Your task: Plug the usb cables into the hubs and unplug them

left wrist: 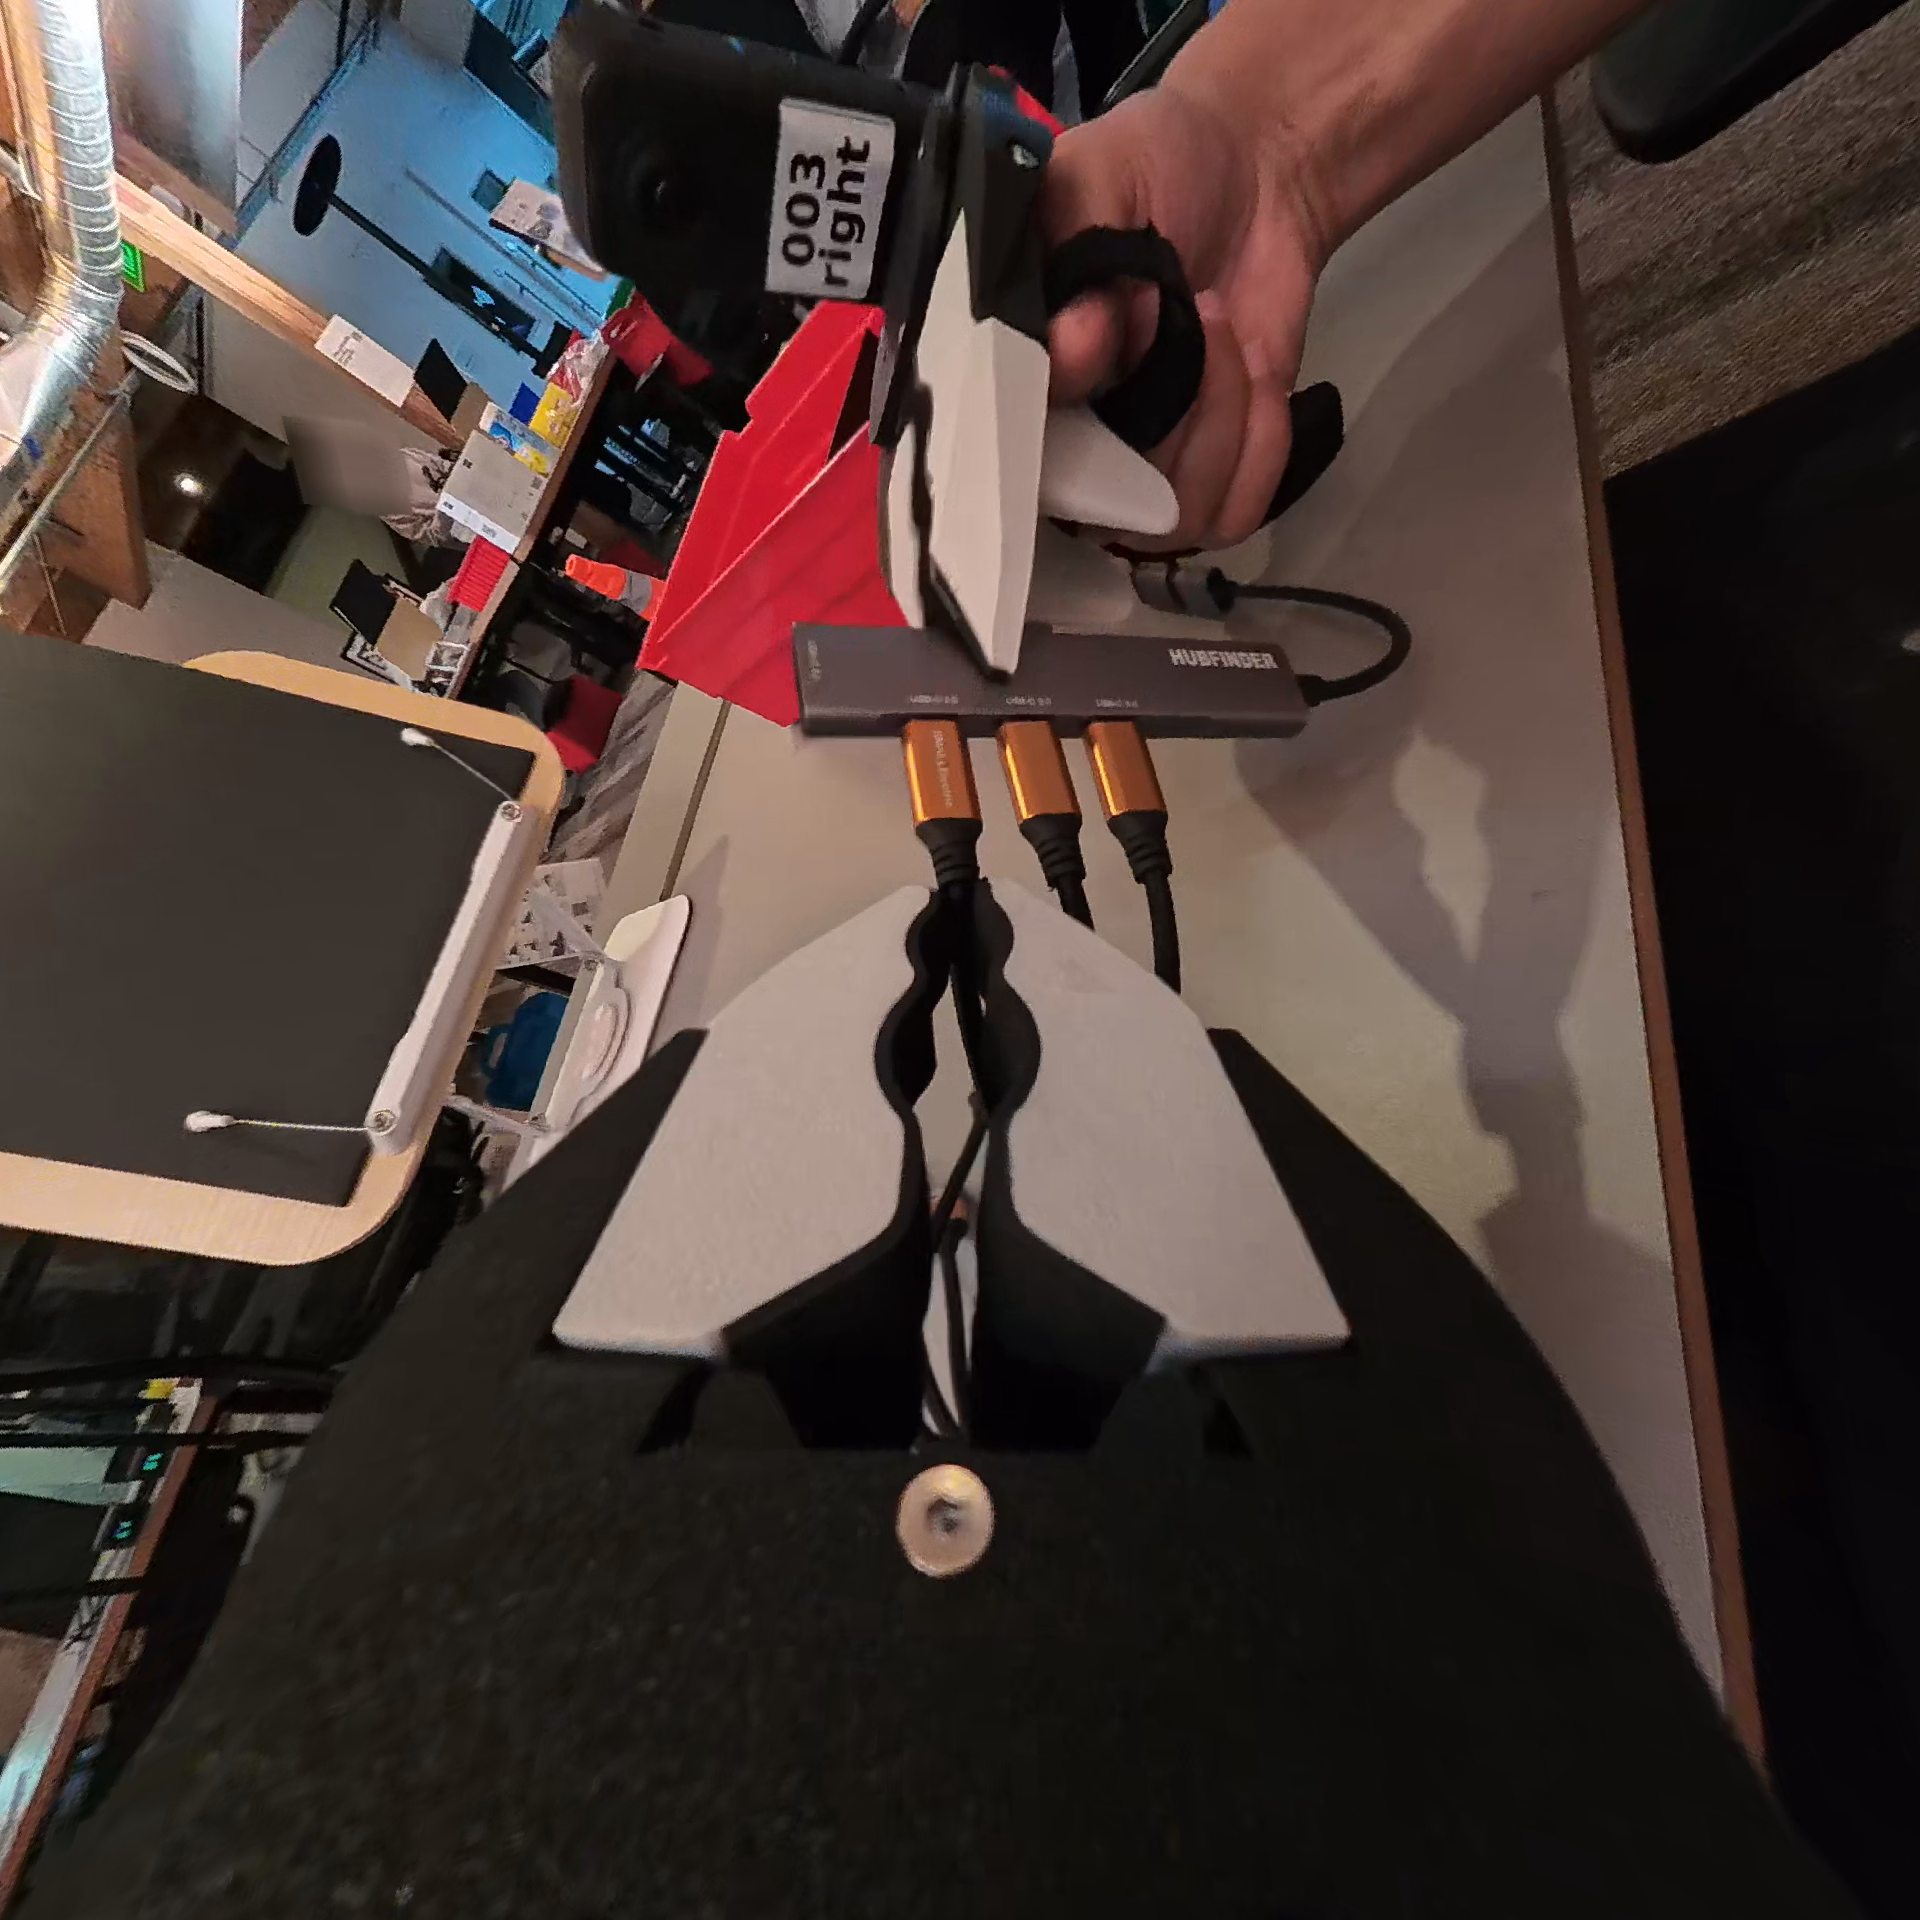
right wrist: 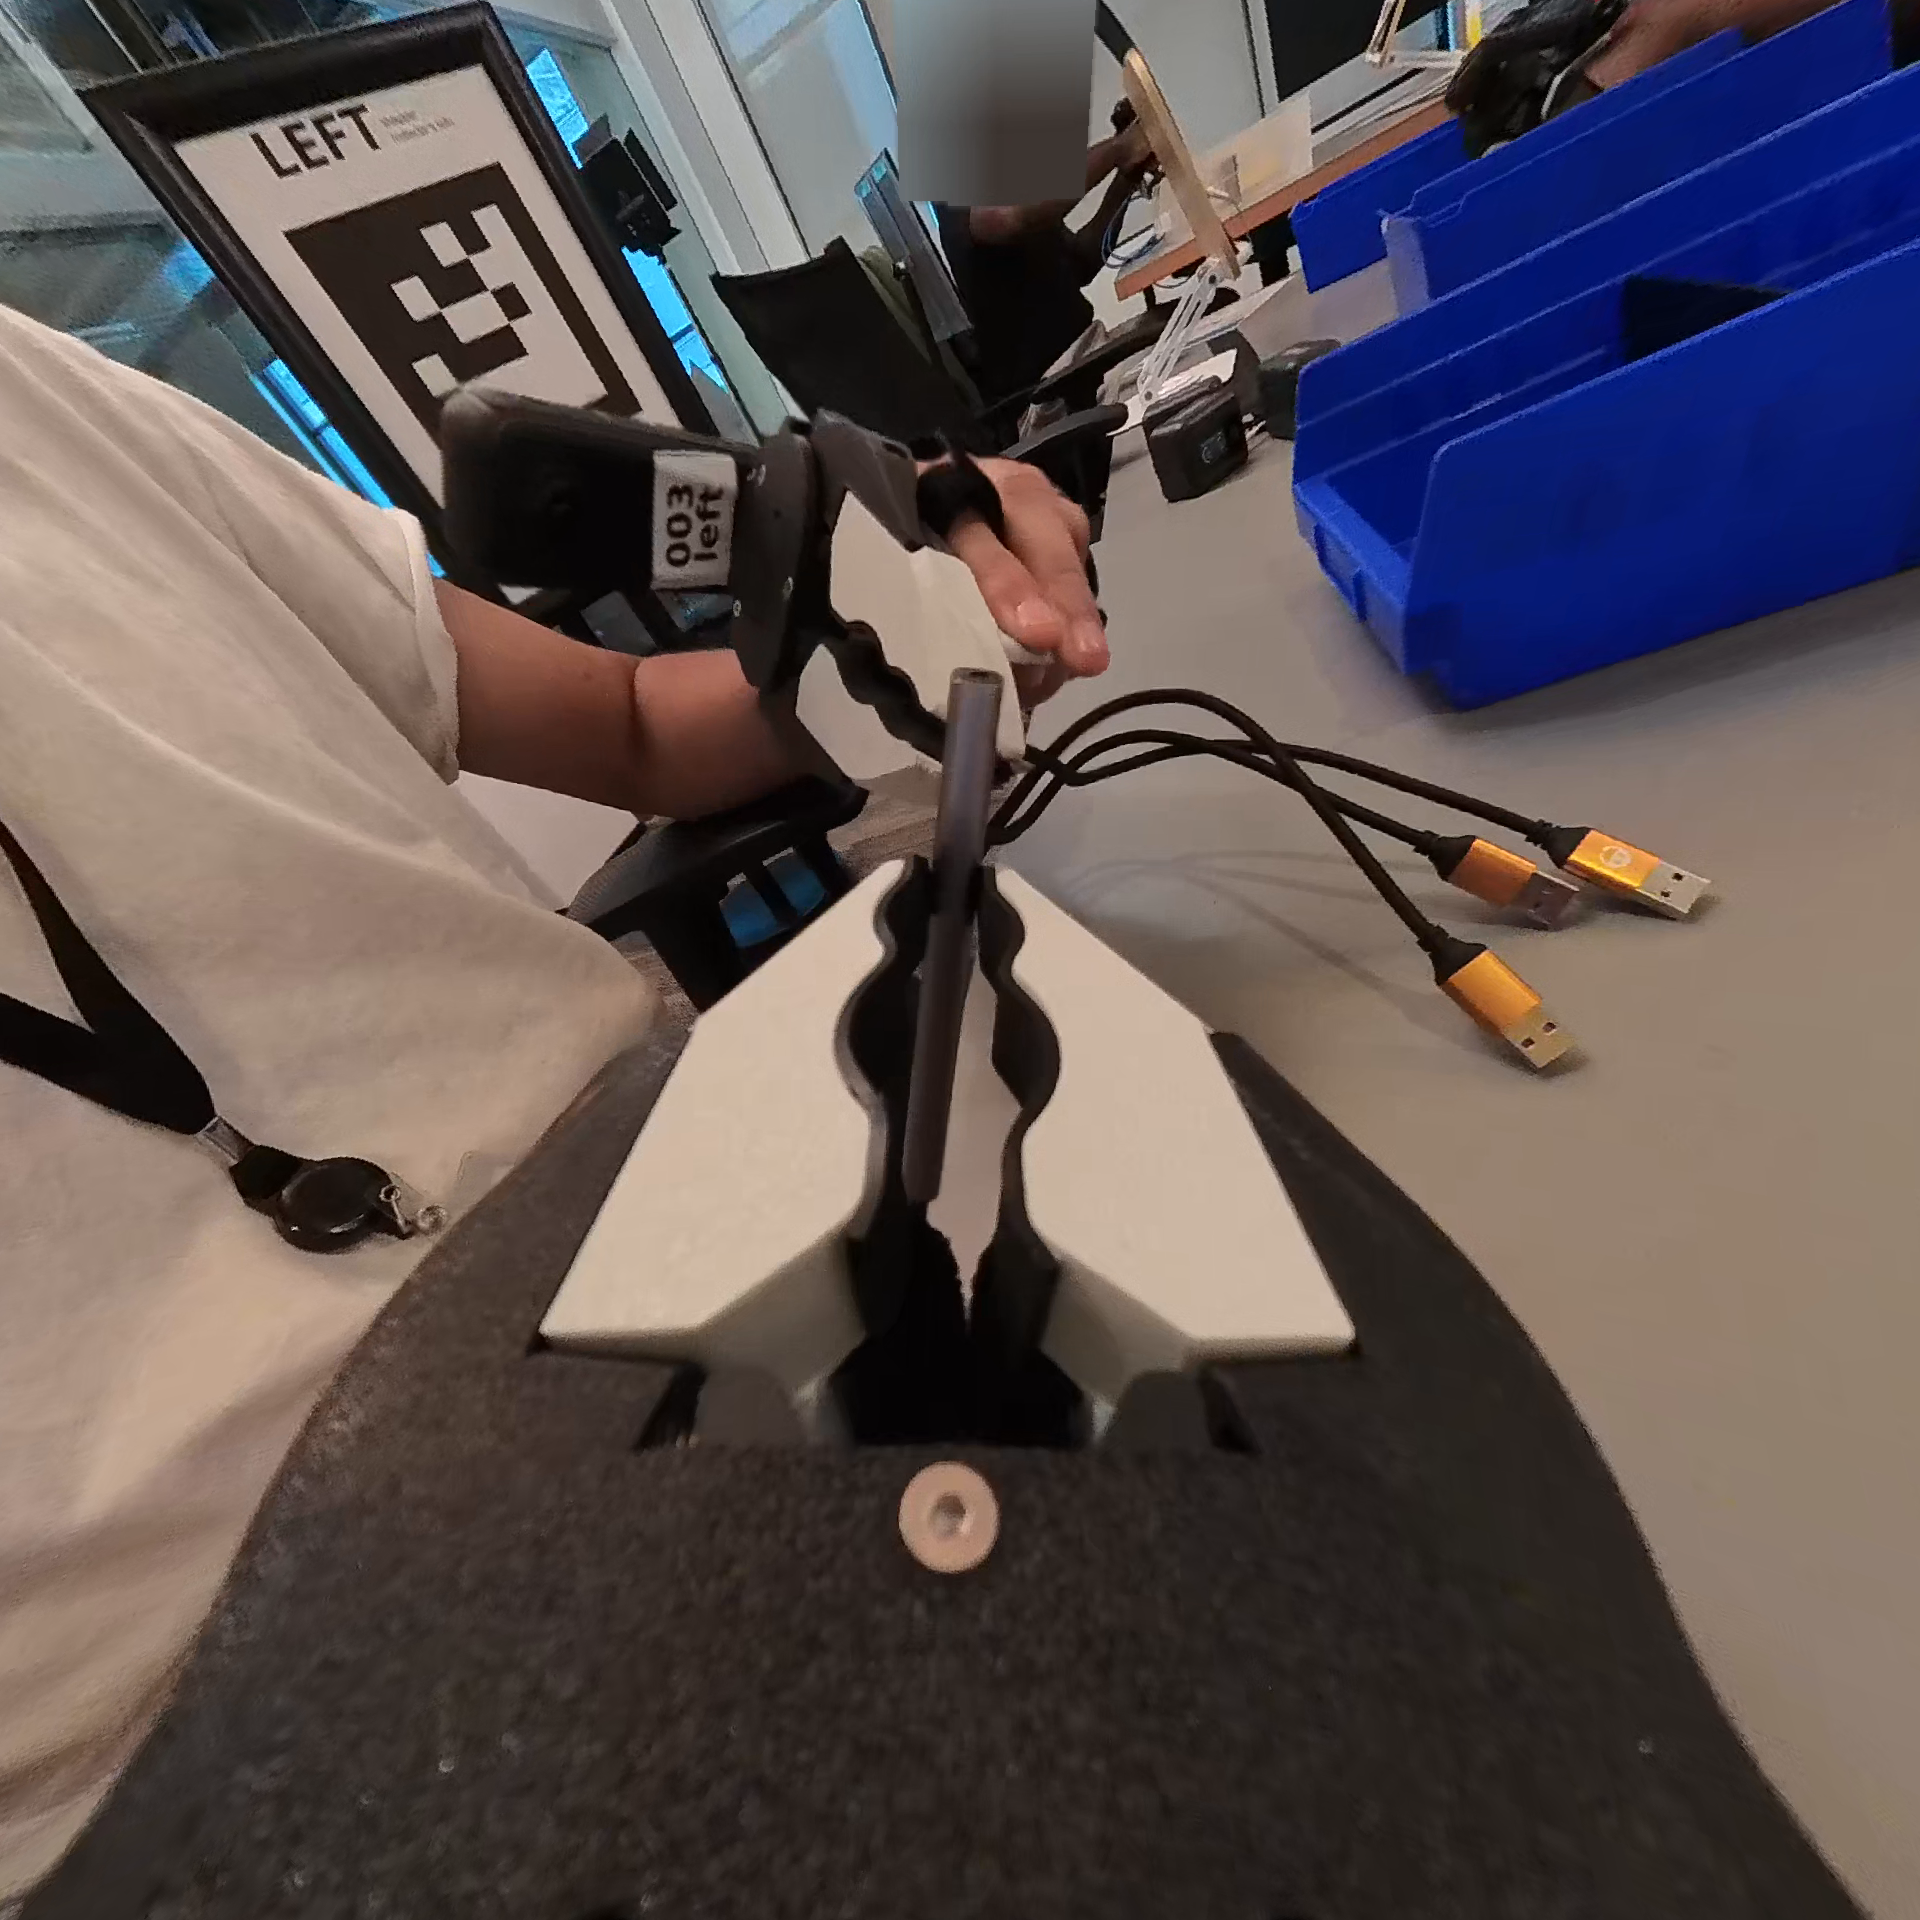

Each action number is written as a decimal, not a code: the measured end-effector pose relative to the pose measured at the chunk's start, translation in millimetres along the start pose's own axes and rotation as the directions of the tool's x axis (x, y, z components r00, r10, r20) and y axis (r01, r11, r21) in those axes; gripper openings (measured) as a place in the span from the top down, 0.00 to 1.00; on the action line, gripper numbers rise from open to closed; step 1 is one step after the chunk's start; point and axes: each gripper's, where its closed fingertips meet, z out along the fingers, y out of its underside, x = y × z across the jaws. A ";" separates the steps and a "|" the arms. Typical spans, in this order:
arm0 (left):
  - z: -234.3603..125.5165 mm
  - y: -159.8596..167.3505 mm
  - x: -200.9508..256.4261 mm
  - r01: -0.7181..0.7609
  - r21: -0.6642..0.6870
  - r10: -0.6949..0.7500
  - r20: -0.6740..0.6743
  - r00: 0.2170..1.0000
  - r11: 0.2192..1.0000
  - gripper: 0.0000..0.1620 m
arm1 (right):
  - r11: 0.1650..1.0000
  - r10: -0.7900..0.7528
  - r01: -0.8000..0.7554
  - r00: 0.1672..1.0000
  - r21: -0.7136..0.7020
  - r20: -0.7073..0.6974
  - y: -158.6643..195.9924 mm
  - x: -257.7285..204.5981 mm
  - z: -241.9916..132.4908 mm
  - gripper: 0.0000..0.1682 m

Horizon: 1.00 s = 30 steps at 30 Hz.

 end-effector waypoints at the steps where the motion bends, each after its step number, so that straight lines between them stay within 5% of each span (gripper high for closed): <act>1: 0.5 -0.4 -1.0 0.012 -0.001 -0.012 0.006 1.000 1.000 0.98 | 1.000 0.024 -0.024 1.000 0.011 0.008 -1.0 0.4 -0.2 0.96; 5: 2.2 -4.6 -7.4 -0.056 -0.019 0.057 0.069 0.996 0.998 0.98 | 0.986 0.154 -0.159 0.985 0.054 0.078 -6.2 0.1 -0.7 0.96; 11: 7.9 -2.4 1.4 -0.204 -0.069 0.209 0.081 0.975 0.977 0.98 | 0.993 0.109 -0.110 0.994 0.033 0.031 0.2 3.4 6.7 0.96; 15: 7.3 6.7 9.4 0.100 -0.069 -0.103 -0.039 0.994 0.993 0.97 | 0.997 -0.078 0.075 0.990 -0.027 -0.121 6.4 14.9 7.6 0.96; 19: -1.0 -6.2 -4.0 0.401 0.024 -0.395 -0.127 0.910 0.916 0.86 | 0.962 -0.261 0.237 0.943 -0.135 -0.207 8.3 16.3 10.5 0.96; 30: 7.6 -5.1 32.3 0.350 -0.046 -0.348 -0.290 0.891 0.935 0.95 | 0.847 -0.506 0.451 0.845 -0.282 -0.170 16.3 -5.8 26.9 0.96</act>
